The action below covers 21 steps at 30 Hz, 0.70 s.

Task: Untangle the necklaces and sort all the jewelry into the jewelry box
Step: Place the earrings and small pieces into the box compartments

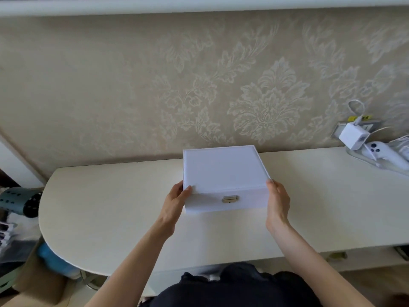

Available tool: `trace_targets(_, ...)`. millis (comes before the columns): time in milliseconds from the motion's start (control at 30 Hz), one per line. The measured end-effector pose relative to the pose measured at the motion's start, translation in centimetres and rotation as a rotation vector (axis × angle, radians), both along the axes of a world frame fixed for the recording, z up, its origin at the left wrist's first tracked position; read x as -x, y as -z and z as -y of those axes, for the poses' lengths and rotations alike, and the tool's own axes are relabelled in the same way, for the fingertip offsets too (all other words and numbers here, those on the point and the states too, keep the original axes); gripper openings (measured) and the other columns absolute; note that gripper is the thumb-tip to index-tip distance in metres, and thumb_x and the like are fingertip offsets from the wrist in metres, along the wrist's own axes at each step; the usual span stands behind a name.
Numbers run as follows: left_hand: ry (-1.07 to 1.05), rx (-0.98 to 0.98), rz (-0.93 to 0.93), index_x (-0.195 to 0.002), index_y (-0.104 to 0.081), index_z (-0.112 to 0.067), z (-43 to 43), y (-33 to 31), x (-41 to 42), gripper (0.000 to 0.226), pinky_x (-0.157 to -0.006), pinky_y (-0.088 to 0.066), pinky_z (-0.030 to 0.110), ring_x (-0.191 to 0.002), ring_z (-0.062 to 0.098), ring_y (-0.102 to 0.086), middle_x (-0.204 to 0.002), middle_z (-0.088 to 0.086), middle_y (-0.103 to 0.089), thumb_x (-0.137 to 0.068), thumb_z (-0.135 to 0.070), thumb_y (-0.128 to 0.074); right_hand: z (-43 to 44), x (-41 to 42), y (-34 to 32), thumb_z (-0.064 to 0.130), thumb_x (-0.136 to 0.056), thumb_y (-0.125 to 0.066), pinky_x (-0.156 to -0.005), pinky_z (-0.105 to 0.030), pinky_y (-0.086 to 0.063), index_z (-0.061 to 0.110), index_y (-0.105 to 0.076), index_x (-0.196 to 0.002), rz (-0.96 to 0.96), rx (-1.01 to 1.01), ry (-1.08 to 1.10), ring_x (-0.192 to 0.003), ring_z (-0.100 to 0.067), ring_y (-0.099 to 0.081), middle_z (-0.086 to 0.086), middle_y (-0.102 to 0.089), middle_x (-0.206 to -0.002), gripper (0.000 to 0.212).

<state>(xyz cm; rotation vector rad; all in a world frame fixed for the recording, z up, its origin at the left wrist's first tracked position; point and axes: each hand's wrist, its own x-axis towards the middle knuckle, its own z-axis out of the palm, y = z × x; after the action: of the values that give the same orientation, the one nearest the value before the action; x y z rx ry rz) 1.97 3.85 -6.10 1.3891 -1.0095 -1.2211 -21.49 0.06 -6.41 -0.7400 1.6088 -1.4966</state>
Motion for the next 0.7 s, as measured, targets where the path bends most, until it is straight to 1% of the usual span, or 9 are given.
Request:
trace_targets(33,0.031,0.002,0.003,-0.127,-0.052,-0.016,0.3,-0.2,0.7,0.032,-0.097,-0.045,0.032,-0.107,0.013,-0.058,-0.117,-0.004,-0.062,-0.096,-0.025,-0.050,0.3,0.8,-0.1,0.027,-0.094,-0.052,-0.067,-0.027,-0.038,0.018,-0.057,-0.099,-0.003,0.000,0.019,-0.089,-0.017,-0.050,0.002,-0.057,-0.093,0.012)
trace_targets(100,0.101,0.005,0.023,-0.124,-0.054,-0.017,1.1,-0.5,2.1,0.030,-0.095,-0.046,0.031,-0.108,0.012,-0.059,-0.118,-0.003,-0.063,-0.095,-0.026,-0.052,1.2,2.5,-0.1,0.026,-0.094,-0.053,-0.070,-0.026,-0.037,0.018,-0.057,-0.099,-0.006,-0.005,0.058,-0.090,-0.018,-0.050,0.000,-0.057,-0.096,0.011)
trace_targets(200,0.205,0.011,0.055,-0.111,-0.058,-0.026,2.3,-1.1,4.3,0.017,-0.093,-0.048,0.029,-0.107,0.011,-0.060,-0.114,-0.005,-0.064,-0.094,-0.026,-0.055,2.7,5.3,0.1,0.028,-0.093,-0.053,-0.075,-0.026,-0.036,0.015,-0.060,-0.102,-0.010,-0.017,0.108,-0.090,-0.020,-0.051,-0.002,-0.057,-0.097,0.017)
trace_targets(267,0.256,0.012,0.062,-0.108,-0.057,-0.027,3.2,-1.4,5.8,0.014,-0.093,-0.048,0.032,-0.105,0.013,-0.060,-0.112,-0.005,-0.064,-0.094,-0.025,-0.056,3.8,7.2,0.1,0.028,-0.092,-0.053,-0.075,-0.026,-0.037,0.014,-0.061,-0.102,-0.012,-0.030,0.138,-0.090,-0.020,-0.051,-0.003,-0.057,-0.098,0.019)
trace_targets(367,0.318,0.007,0.096,-0.115,-0.055,-0.022,4.7,-1.6,7.7,0.022,-0.096,-0.047,0.037,-0.108,0.016,-0.059,-0.116,-0.001,-0.062,-0.093,-0.026,-0.057,5.4,9.6,0.3,0.029,-0.091,-0.054,-0.075,-0.027,-0.038,0.018,-0.059,-0.097,0.013,-0.035,0.153,-0.089,-0.021,-0.052,-0.004,-0.057,-0.097,0.013)
trace_targets(467,0.364,0.018,0.120,-0.103,-0.056,-0.031,6.3,-1.7,9.1,0.011,-0.097,-0.046,0.040,-0.107,0.015,-0.058,-0.115,-0.003,-0.062,-0.092,-0.030,-0.058,6.8,11.4,0.6,0.032,-0.090,-0.056,-0.076,-0.030,-0.040,0.021,-0.060,-0.095,0.031,-0.046,0.126,-0.093,-0.023,-0.055,-0.005,-0.060,-0.102,0.013)
trace_targets(500,0.370,0.018,0.119,-0.103,-0.056,-0.032,6.9,-1.6,9.5,0.010,-0.097,-0.046,0.039,-0.109,0.015,-0.058,-0.116,-0.004,-0.062,-0.093,-0.029,-0.057,7.3,11.9,0.7,0.033,-0.089,-0.056,-0.076,-0.031,-0.041,0.022,-0.060,-0.095,0.030,-0.046,0.118,-0.095,-0.024,-0.056,-0.006,-0.061,-0.103,0.014)
trace_targets(600,0.379,0.011,0.136,-0.113,-0.055,-0.025,8.2,-1.3,10.3,0.018,-0.099,-0.047,0.039,-0.114,0.018,-0.057,-0.121,0.000,-0.061,-0.095,-0.029,-0.053,8.4,12.9,0.7,0.034,-0.091,-0.055,-0.074,-0.030,-0.042,0.021,-0.060,-0.096,0.028,-0.045,0.095,-0.093,-0.024,-0.057,-0.007,-0.062,-0.105,0.015)
trace_targets(700,0.376,0.025,0.155,-0.119,-0.054,-0.023,8.9,-1.1,10.7,0.030,-0.099,-0.047,0.041,-0.114,0.020,-0.056,-0.121,0.002,-0.061,-0.092,-0.036,-0.054,9.4,13.3,0.8,0.035,-0.095,-0.051,-0.066,-0.028,-0.042,0.017,-0.057,-0.100,0.019,-0.022,0.055,-0.091,-0.023,-0.056,-0.009,-0.061,-0.104,0.020)
